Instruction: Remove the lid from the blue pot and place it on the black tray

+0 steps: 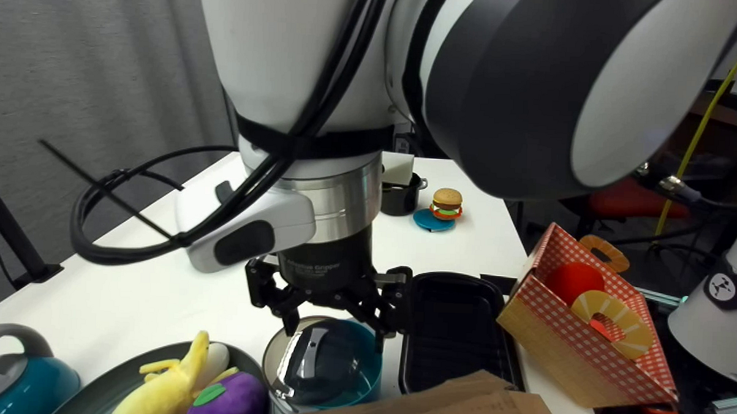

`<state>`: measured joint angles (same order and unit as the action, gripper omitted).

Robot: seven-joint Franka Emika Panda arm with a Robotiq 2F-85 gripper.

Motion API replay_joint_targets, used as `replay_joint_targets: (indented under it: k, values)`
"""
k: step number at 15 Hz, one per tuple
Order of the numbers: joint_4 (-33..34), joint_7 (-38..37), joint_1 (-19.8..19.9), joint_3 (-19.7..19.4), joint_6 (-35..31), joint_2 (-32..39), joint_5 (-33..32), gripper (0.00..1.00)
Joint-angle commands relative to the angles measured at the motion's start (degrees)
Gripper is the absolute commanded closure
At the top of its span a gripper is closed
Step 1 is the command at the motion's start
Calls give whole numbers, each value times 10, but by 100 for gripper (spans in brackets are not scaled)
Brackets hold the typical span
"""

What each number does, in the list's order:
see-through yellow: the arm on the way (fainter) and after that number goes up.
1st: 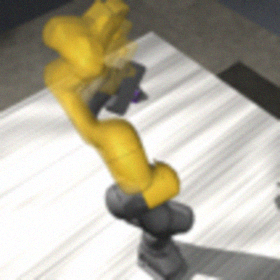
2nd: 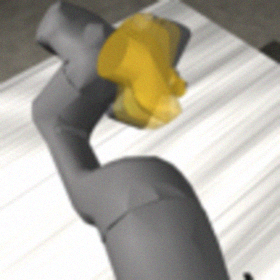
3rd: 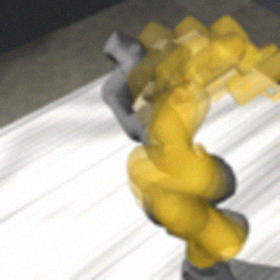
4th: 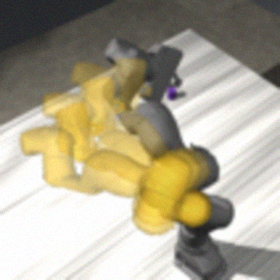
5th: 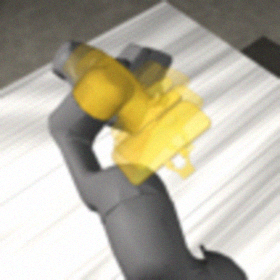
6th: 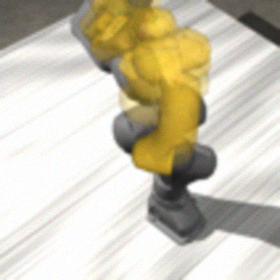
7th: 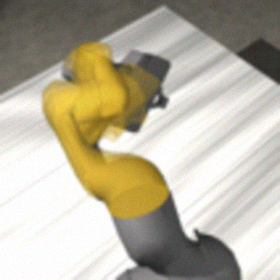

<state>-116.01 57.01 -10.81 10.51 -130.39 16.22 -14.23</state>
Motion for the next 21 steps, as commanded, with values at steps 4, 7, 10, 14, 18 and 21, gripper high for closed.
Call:
replay_joint_targets:
  k: [4, 7, 10, 14, 18, 21]
  values:
    - [6, 8, 5, 6, 23, 1, -15, 0]
    - [7, 12, 6, 8, 36, 1, -8, 0]
    - [7, 14, 7, 10, 45, 2, -5, 0]
    - [8, 17, 7, 12, 47, 2, -4, 0]
    - [7, -6, 5, 9, 50, 0, -4, 0]
    - [6, -18, 5, 10, 55, 0, 3, 0]
